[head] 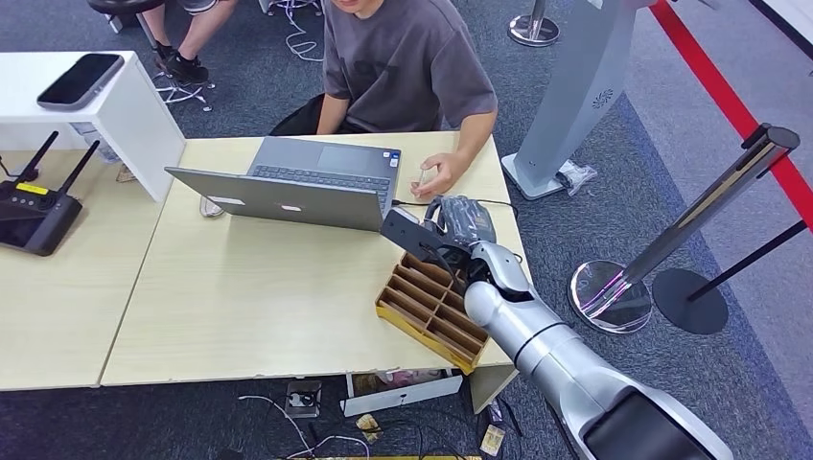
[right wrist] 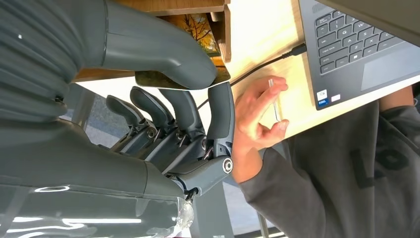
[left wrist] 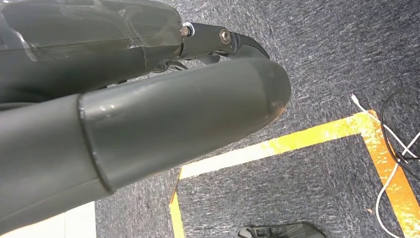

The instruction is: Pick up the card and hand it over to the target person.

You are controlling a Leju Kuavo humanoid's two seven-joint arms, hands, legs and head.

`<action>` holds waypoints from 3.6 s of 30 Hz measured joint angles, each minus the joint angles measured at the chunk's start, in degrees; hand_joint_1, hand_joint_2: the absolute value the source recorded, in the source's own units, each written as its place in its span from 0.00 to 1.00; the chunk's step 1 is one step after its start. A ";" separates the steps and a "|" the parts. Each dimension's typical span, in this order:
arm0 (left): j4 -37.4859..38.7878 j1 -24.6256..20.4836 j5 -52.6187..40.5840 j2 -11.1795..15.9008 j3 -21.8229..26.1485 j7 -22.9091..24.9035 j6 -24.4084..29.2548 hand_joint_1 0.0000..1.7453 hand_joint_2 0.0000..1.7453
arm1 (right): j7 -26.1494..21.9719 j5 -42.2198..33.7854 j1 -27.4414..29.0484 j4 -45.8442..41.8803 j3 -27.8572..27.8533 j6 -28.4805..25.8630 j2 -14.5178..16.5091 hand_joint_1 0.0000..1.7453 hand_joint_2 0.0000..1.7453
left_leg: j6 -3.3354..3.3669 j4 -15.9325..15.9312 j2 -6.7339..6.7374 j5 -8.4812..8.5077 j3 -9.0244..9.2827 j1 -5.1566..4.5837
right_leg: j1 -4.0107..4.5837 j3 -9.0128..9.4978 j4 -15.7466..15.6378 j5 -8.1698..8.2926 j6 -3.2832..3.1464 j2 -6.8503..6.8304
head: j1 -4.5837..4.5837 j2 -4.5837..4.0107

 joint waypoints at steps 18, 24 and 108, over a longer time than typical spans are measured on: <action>0.02 0.01 0.33 0.02 0.26 0.12 0.00 0.00 0.00 | 1.18 0.66 0.07 -5.31 -0.23 0.32 -1.51 0.93 1.00 | 0.01 0.00 -0.03 0.00 0.00 0.00 | 0.00 0.01 -0.01 -0.01 0.01 -0.04 | 0.00 0.00; 0.03 0.02 0.43 -0.03 0.33 0.21 -0.18 0.00 0.00 | 1.43 0.51 0.12 -6.26 -0.54 0.34 -1.75 0.91 1.00 | 0.01 -0.11 -0.03 0.13 -0.04 -0.02 | -0.01 -0.02 -0.11 0.11 -0.01 -0.06 | 0.00 0.00; -0.01 0.05 2.06 -0.51 1.40 1.21 1.28 0.00 0.00 | -4.40 -10.85 20.58 -41.52 -16.16 -21.53 -7.23 0.00 1.00 | 0.01 -0.08 -0.19 0.06 -0.03 0.01 | 0.02 0.02 -0.12 0.00 0.00 -0.22 | 0.00 0.00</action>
